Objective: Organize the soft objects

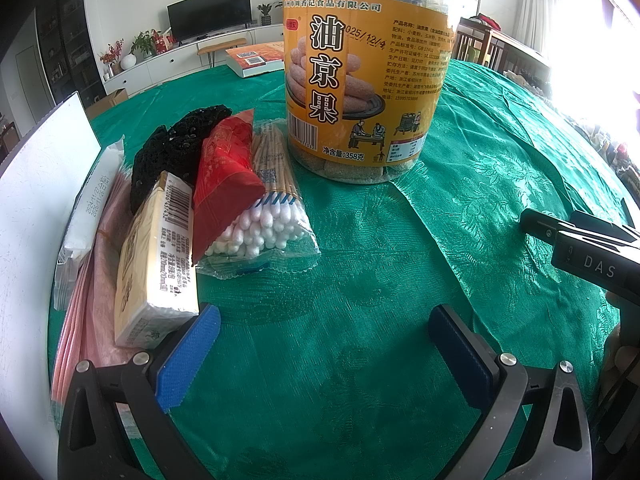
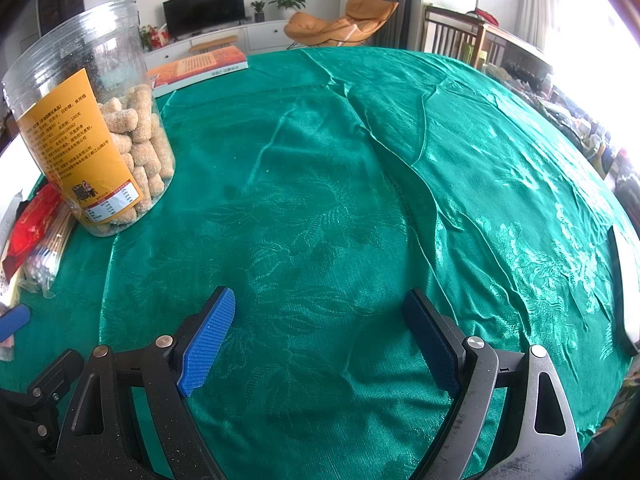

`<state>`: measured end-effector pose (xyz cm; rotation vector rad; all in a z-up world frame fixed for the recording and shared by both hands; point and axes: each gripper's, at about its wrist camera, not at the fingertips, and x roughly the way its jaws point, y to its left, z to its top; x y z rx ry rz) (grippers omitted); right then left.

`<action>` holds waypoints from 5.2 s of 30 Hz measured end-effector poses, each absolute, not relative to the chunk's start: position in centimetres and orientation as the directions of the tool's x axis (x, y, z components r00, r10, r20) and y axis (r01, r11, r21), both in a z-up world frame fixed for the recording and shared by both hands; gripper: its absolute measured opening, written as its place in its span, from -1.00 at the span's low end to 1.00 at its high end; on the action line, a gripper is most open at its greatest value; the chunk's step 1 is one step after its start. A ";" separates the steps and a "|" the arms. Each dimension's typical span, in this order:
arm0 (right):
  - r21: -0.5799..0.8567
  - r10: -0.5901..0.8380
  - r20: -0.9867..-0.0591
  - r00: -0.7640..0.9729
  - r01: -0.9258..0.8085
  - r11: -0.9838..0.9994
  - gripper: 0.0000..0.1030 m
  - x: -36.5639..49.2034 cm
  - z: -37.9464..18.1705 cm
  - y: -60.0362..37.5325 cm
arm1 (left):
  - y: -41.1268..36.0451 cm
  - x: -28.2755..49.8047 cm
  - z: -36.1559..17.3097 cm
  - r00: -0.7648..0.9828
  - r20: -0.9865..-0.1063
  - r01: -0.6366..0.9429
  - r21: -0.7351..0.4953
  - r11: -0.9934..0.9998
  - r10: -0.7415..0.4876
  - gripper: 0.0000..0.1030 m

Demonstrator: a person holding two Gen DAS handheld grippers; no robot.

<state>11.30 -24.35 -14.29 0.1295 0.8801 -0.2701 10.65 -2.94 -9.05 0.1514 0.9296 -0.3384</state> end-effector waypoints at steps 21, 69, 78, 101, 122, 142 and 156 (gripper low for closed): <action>0.001 -0.180 -0.775 0.606 0.286 0.958 0.71 11.3 -14.3 -24.4 | -3.0 10.7 -9.1 0.550 -0.806 0.350 -0.018 0.937 -0.220 1.00; -0.001 -0.181 -0.775 0.605 0.286 0.958 0.71 11.3 -14.3 -24.3 | 2.7 15.2 1.2 0.514 -0.812 0.347 -0.099 0.933 -0.277 0.66; -0.001 -0.182 -0.775 0.605 0.286 0.958 0.71 11.3 -14.3 -24.3 | -0.7 19.1 -2.3 0.457 -0.873 0.325 -0.012 0.945 -0.169 -0.62; 0.558 0.574 -0.712 0.404 -0.170 0.812 -0.45 18.3 -13.5 -6.2 | 11.6 4.7 5.0 0.595 -0.738 0.221 -0.230 0.948 -0.318 -0.64; 0.401 0.252 -0.797 0.549 0.168 0.901 0.35 19.5 -11.7 -32.8 | 0.2 7.4 -5.4 0.428 -0.880 0.329 -0.063 0.942 -0.208 -0.58; 0.119 0.069 -0.879 0.472 0.077 0.990 0.10 21.3 -11.5 -28.3 | 4.2 7.3 -4.4 0.369 -0.863 0.240 -0.270 0.933 -0.345 0.86; 0.171 0.100 -0.849 0.519 0.089 0.981 0.11 21.6 -9.2 -28.3 | -1.8 9.2 -6.6 0.394 -0.910 0.307 0.000 0.952 -0.128 1.00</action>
